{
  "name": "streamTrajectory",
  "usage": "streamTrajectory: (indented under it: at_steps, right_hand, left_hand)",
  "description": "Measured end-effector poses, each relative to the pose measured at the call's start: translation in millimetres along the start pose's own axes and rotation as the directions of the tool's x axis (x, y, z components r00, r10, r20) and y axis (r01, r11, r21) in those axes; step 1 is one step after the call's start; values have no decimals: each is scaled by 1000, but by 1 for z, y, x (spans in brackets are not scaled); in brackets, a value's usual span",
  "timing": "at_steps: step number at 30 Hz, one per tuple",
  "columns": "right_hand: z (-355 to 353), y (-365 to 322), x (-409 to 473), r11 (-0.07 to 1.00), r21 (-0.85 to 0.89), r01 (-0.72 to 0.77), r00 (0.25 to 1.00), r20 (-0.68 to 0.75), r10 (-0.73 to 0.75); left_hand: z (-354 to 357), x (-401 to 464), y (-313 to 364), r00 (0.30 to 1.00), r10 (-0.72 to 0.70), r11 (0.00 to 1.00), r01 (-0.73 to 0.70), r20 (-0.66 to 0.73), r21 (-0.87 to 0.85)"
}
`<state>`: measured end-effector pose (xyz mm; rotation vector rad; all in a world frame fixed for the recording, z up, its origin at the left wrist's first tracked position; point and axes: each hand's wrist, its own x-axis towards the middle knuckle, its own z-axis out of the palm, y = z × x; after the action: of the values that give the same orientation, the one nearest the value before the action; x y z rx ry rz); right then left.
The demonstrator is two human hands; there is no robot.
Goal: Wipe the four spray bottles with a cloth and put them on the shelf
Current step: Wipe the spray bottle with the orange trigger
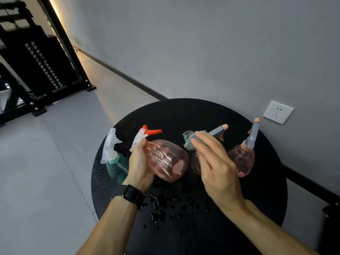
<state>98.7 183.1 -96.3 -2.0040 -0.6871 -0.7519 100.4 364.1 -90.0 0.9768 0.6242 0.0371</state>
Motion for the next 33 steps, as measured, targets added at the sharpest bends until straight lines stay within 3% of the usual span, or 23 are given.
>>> streamTrajectory:
  at_steps: [5, 11, 15, 21, 28, 33]
  right_hand:
    - [3, -4, 4, 1000, 7, 17, 1000, -9, -17]
    - [7, -9, 13, 1000, 25, -15, 1000, -6, 15]
    - [9, -13, 20, 1000, 15, 2, 1000, -23, -2]
    - [22, -10, 17, 997, -46, 57, 974, 220, -45]
    - [18, -4, 18, 991, -85, 105, 949, 307, -74]
    - [17, 5, 15, 991, -92, 102, 963, 257, -76]
  left_hand:
    - [3, -3, -6, 998, 68, 985, -69, 16, 155]
    - [17, -23, -19, 967, 140, 917, -208, 215, 339]
    - [16, -27, -25, 923, 182, 810, -336, 339, 481]
    - [13, -30, -29, 841, 267, 634, -522, 471, 571]
    - [8, -30, -31, 842, 263, 678, -509, 471, 530]
    - [6, -30, -25, 873, 245, 836, -410, 421, 364]
